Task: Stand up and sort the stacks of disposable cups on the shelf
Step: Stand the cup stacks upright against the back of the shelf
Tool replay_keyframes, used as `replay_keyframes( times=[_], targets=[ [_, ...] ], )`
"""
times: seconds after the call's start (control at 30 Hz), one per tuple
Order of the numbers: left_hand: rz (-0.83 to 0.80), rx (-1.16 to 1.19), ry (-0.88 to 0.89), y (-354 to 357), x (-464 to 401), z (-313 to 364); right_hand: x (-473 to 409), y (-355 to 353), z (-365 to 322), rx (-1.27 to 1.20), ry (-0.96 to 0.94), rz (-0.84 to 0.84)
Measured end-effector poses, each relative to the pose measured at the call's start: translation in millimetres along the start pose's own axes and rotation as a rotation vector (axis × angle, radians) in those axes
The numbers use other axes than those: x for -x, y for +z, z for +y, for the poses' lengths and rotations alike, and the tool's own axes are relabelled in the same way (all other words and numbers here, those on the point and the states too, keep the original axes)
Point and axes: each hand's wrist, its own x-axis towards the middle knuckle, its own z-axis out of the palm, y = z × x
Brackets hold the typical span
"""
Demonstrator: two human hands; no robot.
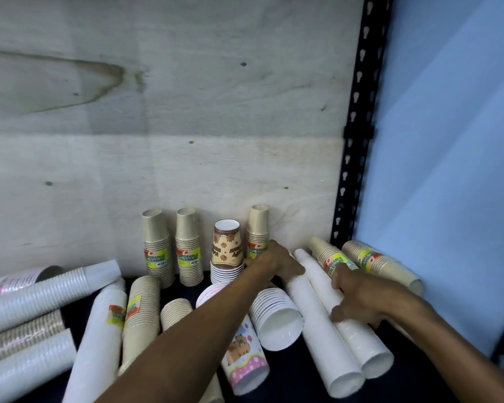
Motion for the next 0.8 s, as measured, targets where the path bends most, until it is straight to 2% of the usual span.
replay_keyframes(
  times=[0.17,0.3,0.4,0.53,0.6,0.8],
  targets=[
    [0.024,0.421,-0.043,-12.8,4.4,-9.7,5.9,-9.4,7.5,-0.18,0.047,0.082],
    [0.032,0.657,0.051,-26.4,11.1,-11.4,4.1,-12.5,23.6,-0.586,0.059,0.115],
    [-0.033,0.928,0.1,-37.2,19.3,-16.0,6.9,-15.7,34.5,-0.879,0.006,0.041],
    [-0.06,1.037,0.249,-57.3,31.7,-19.9,8.2,-19.0,42.2,-1.175,-0.107,-0.093],
    [-0.064,1.075,0.31,-65.7,34.9,-20.6,2.6,-16.2,42.2,-1.277,-0.14,-0.105],
    [-0.039,1.112,0.344,-64.9,36.8,-15.7,-11.9,-7.5,29.4,-1.364,-0.257,-0.085]
  ],
)
